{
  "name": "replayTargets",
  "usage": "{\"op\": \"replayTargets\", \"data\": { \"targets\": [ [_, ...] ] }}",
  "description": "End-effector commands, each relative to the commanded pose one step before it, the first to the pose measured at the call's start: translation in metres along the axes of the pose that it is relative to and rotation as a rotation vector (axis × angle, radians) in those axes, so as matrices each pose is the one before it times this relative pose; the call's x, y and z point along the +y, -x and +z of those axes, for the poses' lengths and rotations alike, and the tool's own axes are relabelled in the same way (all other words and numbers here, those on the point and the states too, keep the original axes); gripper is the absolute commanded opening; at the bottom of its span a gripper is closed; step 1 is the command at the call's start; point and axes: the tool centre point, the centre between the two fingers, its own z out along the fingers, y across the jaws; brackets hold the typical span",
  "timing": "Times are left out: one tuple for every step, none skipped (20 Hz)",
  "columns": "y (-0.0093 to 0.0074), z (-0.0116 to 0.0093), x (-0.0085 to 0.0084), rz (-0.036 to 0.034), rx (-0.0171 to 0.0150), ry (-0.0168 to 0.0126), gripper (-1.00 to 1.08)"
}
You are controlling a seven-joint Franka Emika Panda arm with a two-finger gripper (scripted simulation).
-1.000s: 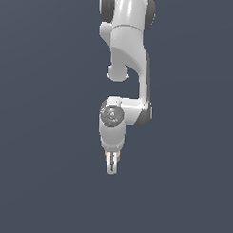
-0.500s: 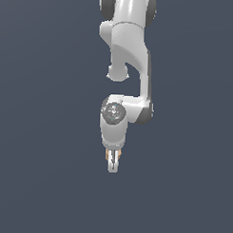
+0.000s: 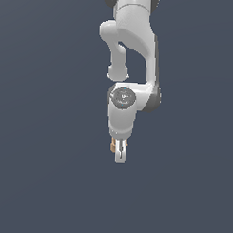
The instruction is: Pick up the object and move it to a goal position.
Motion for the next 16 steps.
{"op": "replayTargets", "data": {
  "targets": [
    [0.01087, -0.01488, 0.01032, -0.00071, -0.00061, -0.00103, -1.00],
    [0.00480, -0.00659, 0.00477, -0.00010, -0.00067, 0.00013, -1.00],
    [0.00507, -0.00704, 0.00504, 0.00000, 0.00000, 0.00000, -1.00],
    [0.00515, -0.00716, 0.00510, 0.00000, 0.00000, 0.00000, -1.00],
    [0.00519, -0.00723, 0.00513, 0.00000, 0.00000, 0.00000, -1.00],
    [0.00523, -0.00730, 0.00515, 0.00000, 0.00000, 0.00000, -1.00],
    [0.00527, -0.00737, 0.00518, 0.00000, 0.00000, 0.00000, -1.00],
    [0.00531, -0.00744, 0.00520, 0.00000, 0.00000, 0.00000, -1.00],
    [0.00535, -0.00752, 0.00522, 0.00000, 0.00000, 0.00000, -1.00],
    [0.00539, -0.00760, 0.00524, 0.00000, 0.00000, 0.00000, -1.00],
    [0.00543, -0.00768, 0.00527, 0.00000, 0.00000, 0.00000, -1.00],
    [0.00543, -0.00770, 0.00524, 0.00000, 0.00000, 0.00000, -1.00],
    [0.00532, -0.00757, 0.00511, 0.00000, 0.00000, 0.00000, -1.00],
    [0.00540, -0.00740, 0.00497, -0.00013, 0.00068, -0.00006, -1.00],
    [0.00503, -0.00719, 0.00476, 0.00000, 0.00000, 0.00000, -1.00],
    [0.00488, -0.00696, 0.00457, 0.00010, 0.00065, -0.00021, -1.00]
  ]
}}
